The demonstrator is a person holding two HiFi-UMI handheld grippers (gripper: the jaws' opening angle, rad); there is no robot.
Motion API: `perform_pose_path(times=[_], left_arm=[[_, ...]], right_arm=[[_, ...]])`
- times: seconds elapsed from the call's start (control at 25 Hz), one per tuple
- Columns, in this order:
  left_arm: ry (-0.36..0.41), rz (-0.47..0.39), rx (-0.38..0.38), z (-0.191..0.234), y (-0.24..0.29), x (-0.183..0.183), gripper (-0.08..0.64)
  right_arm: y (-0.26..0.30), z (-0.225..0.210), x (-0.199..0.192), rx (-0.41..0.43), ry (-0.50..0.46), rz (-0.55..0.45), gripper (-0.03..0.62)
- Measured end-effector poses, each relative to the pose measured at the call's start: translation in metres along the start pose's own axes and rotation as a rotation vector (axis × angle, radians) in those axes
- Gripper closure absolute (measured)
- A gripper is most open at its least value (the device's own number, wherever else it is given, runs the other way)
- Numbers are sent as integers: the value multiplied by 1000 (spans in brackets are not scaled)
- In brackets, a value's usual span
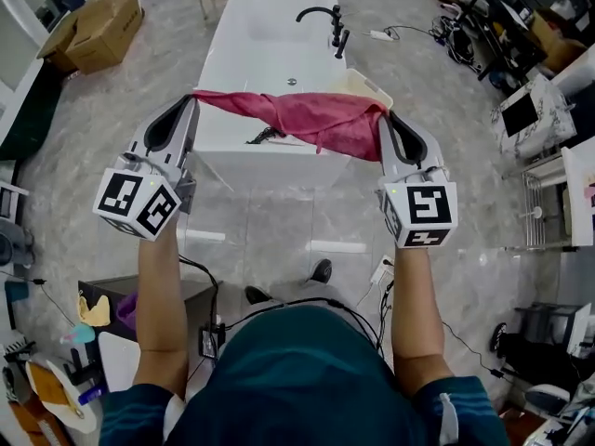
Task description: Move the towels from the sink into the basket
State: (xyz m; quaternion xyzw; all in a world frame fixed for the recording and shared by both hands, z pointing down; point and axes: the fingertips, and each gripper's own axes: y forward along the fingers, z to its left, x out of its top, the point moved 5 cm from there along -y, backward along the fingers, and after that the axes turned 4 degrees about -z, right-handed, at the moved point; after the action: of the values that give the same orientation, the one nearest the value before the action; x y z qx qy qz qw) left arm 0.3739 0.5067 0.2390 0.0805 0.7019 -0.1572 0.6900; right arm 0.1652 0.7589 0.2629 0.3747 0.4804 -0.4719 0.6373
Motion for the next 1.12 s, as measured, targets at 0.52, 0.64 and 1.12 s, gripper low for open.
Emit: perform_pose_path(times=[0.52, 0.64, 1.12], left_arm=[[-8, 61, -50, -81, 149, -41, 551], [3, 75, -52, -97, 175, -46, 551], [22, 108, -103, -137, 249, -62, 551]], right_arm=[[0, -146, -67, -48, 37, 31, 558], [3, -173, -79, -51, 50, 28, 558], [4, -245, -105, -103, 83, 29, 558]])
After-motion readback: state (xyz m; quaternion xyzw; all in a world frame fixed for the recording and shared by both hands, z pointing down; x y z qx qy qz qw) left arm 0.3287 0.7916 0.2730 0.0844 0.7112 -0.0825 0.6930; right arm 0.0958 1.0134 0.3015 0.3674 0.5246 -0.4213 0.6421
